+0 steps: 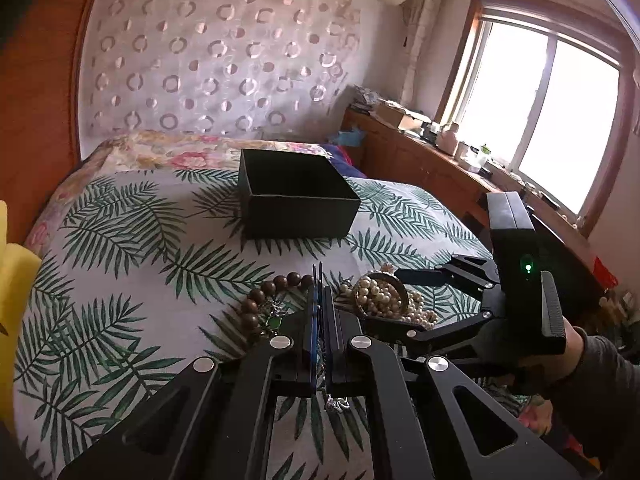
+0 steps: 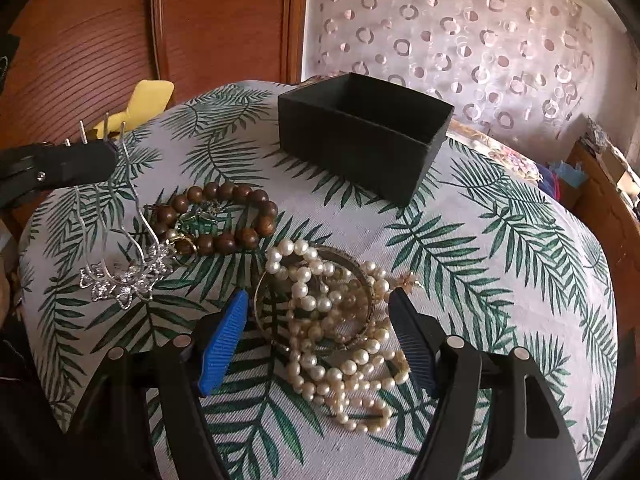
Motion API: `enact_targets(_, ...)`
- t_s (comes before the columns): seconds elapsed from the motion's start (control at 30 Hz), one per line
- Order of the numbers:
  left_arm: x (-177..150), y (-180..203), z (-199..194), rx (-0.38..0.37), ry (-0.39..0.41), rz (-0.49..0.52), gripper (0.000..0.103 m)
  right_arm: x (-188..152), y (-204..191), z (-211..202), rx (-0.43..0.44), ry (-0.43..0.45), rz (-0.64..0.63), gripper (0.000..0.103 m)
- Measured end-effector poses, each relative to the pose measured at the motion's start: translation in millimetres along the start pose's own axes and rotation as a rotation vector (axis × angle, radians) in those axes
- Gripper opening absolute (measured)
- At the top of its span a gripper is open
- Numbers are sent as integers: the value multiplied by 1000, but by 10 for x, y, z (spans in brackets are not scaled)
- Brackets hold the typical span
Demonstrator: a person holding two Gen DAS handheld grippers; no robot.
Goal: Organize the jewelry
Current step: 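Grasp the silver bangle with the right tool while the left tool holds the hairpins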
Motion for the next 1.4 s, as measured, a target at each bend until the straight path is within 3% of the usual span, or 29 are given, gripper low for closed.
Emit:
enact_targets(0.27,-13,-37,5,4,-2,-8,1,81,-18,-17,-8,27,-66,74)
enact_targets(0.57,-32,-57,2,7,-3,-11,1,58,-51,53,-11,0,-99,74)
enact_targets(0.67,-37,-61,0,7,-2,-11,1,43,-84,29,-8,7,-124,63)
enact_targets(0.77,-33,-62,1,7,-3,-11,1,24,-78,7,10,6,-106,63)
enact_targets(1.03,-19,-58,0,4,4,-9,1,218,-76,-175,45,92,-66,63)
enact_targets(1.4,238,7,90,5,30,29,1,505,112,-236,16,141,-44,63)
Point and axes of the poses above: each gripper's, at about its wrist camera, not at the fingertips, and z roughly the way its jaws point, y to its right, x to its top, the point moved 6 cm from there along z, roughly the way its jaws point, and after that the axes turned 10 degrees about y, right-handed, at the moved point
